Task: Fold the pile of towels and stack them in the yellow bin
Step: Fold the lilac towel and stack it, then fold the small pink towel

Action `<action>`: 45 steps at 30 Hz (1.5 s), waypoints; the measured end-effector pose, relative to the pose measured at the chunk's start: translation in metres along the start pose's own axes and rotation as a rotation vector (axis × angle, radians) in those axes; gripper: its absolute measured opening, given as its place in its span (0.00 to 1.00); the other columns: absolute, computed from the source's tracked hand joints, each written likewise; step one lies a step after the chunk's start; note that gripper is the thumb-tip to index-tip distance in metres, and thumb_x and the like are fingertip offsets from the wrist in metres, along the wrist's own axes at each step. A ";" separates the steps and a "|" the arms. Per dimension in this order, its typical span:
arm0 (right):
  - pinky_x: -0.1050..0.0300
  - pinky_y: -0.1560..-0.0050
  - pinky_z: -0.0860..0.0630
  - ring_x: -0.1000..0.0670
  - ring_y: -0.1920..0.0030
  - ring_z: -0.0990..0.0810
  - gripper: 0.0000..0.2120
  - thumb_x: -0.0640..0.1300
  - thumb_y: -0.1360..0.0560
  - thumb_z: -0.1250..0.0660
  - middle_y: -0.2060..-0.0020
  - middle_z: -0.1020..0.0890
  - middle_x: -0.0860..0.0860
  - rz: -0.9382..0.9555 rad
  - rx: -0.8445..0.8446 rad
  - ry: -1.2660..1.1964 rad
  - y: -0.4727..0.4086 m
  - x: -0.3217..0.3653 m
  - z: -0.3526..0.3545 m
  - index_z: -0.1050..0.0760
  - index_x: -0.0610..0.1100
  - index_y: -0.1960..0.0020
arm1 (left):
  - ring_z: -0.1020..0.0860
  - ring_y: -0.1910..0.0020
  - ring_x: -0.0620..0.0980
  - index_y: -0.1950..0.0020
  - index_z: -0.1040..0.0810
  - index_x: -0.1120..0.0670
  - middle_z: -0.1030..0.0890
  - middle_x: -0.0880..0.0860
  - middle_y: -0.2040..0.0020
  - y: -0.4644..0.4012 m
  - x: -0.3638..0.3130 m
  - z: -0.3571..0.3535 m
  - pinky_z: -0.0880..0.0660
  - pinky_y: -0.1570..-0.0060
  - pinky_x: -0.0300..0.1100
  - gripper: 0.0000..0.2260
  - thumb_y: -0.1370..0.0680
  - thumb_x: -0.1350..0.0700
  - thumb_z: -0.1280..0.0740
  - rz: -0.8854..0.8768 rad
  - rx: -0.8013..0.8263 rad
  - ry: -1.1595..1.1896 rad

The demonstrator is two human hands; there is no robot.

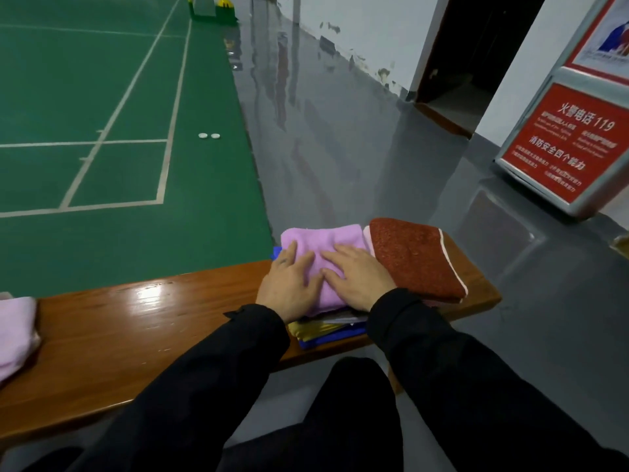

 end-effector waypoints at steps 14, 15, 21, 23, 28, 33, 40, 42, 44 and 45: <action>0.46 0.47 0.22 0.44 0.48 0.19 0.11 0.48 0.22 0.37 0.51 0.16 0.49 0.133 -0.040 -0.336 -0.032 0.170 -0.021 0.18 0.49 0.45 | 0.17 0.47 0.54 0.50 0.17 0.50 0.15 0.53 0.51 0.064 0.081 0.089 0.21 0.42 0.60 0.13 0.19 0.48 0.41 0.226 -0.301 0.761; 0.46 0.48 0.22 0.43 0.48 0.19 0.11 0.47 0.22 0.37 0.51 0.16 0.49 0.148 -0.008 -0.344 -0.033 0.186 -0.031 0.18 0.49 0.46 | 0.17 0.48 0.53 0.50 0.18 0.50 0.15 0.53 0.50 0.075 0.094 0.096 0.21 0.42 0.59 0.13 0.19 0.49 0.41 0.249 -0.316 0.741; 0.50 0.47 0.23 0.46 0.49 0.19 0.07 0.48 0.20 0.35 0.51 0.15 0.51 0.251 0.115 -0.396 -0.032 0.253 -0.074 0.18 0.50 0.49 | 0.19 0.49 0.55 0.45 0.18 0.56 0.16 0.53 0.50 0.142 0.173 0.132 0.22 0.47 0.50 0.12 0.17 0.51 0.39 0.333 -0.301 0.296; 0.53 0.44 0.24 0.50 0.48 0.19 0.07 0.48 0.19 0.34 0.48 0.15 0.53 0.287 0.139 -0.406 -0.030 0.259 -0.080 0.17 0.49 0.47 | 0.21 0.42 0.59 0.40 0.19 0.56 0.18 0.58 0.42 0.174 0.217 0.152 0.25 0.41 0.51 0.15 0.19 0.51 0.39 0.429 -0.363 -0.060; 0.59 0.46 0.27 0.55 0.46 0.22 0.07 0.50 0.17 0.35 0.48 0.19 0.56 0.278 0.214 -0.385 -0.021 0.255 -0.091 0.19 0.52 0.44 | 0.34 0.26 0.61 0.27 0.30 0.52 0.31 0.57 0.25 0.228 0.317 0.197 0.38 0.26 0.61 0.24 0.23 0.50 0.39 0.901 -0.217 -0.394; 0.61 0.48 0.27 0.58 0.47 0.22 0.06 0.51 0.18 0.34 0.47 0.19 0.59 0.262 0.257 -0.391 -0.008 0.246 -0.097 0.19 0.55 0.45 | 0.21 0.43 0.59 0.36 0.22 0.47 0.19 0.55 0.38 0.218 0.356 0.208 0.28 0.36 0.60 0.18 0.23 0.42 0.37 0.804 -0.151 -0.503; 0.66 0.49 0.28 0.59 0.45 0.22 0.08 0.52 0.18 0.35 0.47 0.19 0.61 0.232 0.320 -0.389 0.000 0.236 -0.100 0.19 0.55 0.43 | 0.22 0.57 0.55 0.53 0.16 0.49 0.17 0.51 0.57 0.208 0.366 0.216 0.25 0.54 0.51 0.34 0.26 0.28 0.53 0.731 -0.291 -0.374; 0.69 0.51 0.30 0.61 0.45 0.22 0.08 0.52 0.18 0.35 0.47 0.19 0.62 0.225 0.313 -0.423 -0.002 0.238 -0.096 0.19 0.56 0.42 | 0.21 0.55 0.59 0.52 0.17 0.55 0.17 0.56 0.56 0.206 0.328 0.230 0.25 0.53 0.52 0.27 0.21 0.42 0.52 0.599 -0.448 -0.312; 0.68 0.51 0.29 0.62 0.47 0.21 0.07 0.51 0.18 0.34 0.49 0.19 0.63 0.213 0.251 -0.525 -0.003 0.247 -0.088 0.20 0.57 0.42 | 0.22 0.53 0.57 0.49 0.21 0.59 0.19 0.58 0.53 0.206 0.289 0.244 0.26 0.51 0.47 0.13 0.18 0.54 0.42 0.472 -0.718 -0.094; 0.67 0.51 0.27 0.62 0.48 0.21 0.07 0.49 0.18 0.33 0.49 0.18 0.62 0.219 0.207 -0.612 -0.002 0.254 -0.082 0.20 0.57 0.42 | 0.22 0.54 0.52 0.48 0.23 0.57 0.19 0.55 0.53 0.209 0.270 0.249 0.27 0.53 0.40 0.08 0.17 0.57 0.40 0.428 -0.829 0.031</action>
Point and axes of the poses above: each hand's wrist, its own y-axis away from the middle knuckle, its own z-axis out of the back of the hand, x = y × z, the point moved 2 cm from there along -y, towards the middle knuckle
